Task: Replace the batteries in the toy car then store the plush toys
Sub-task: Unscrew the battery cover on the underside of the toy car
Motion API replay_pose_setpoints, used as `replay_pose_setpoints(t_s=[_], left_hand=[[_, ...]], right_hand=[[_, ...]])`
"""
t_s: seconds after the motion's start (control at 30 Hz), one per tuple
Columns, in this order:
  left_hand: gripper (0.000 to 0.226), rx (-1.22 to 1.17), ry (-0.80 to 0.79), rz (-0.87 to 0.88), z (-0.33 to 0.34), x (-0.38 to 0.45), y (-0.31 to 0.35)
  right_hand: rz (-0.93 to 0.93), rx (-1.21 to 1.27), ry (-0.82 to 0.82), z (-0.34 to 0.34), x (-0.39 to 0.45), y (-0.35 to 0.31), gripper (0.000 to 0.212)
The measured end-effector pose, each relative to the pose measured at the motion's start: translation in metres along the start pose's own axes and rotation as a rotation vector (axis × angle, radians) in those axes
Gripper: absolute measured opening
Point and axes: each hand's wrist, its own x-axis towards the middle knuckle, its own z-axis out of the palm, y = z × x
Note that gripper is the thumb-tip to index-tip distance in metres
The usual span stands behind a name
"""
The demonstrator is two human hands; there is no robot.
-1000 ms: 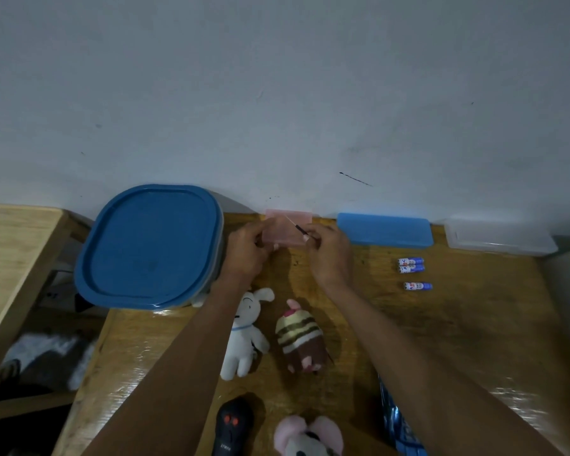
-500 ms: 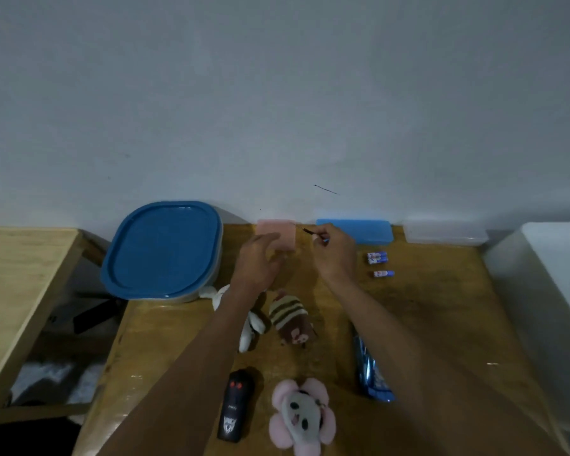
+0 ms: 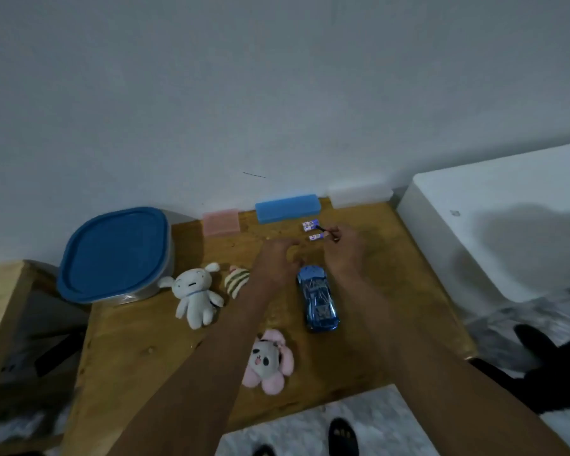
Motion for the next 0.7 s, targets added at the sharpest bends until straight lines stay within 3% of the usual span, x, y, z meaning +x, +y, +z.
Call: replay_pose_setpoints(t_s=[0.1, 0.33, 0.47, 0.7], left_hand=[[0.043, -0.003, -0.083, -0.046, 0.032, -0.002, 0.021], [0.109, 0.067, -0.236, -0.368, 0.106, -0.012, 0.022], [0.11, 0.085, -0.174, -0.431, 0.121, -0.014, 0.02], [0.109, -0.211, 0.01, -0.524, 0.115, -0.011, 0.027]], right_hand=[[0.036, -0.024, 0.016, -0.023, 0.0, 0.022, 0.014], [0.069, 0.007, 0.0, -0.056, 0.006, 0.067, 0.014], [0.065, 0.008, -0.039, -0.062, 0.011, 0.081, 0.018], [0.054, 0.015, -0.066, -0.074, 0.02, 0.084, 0.016]])
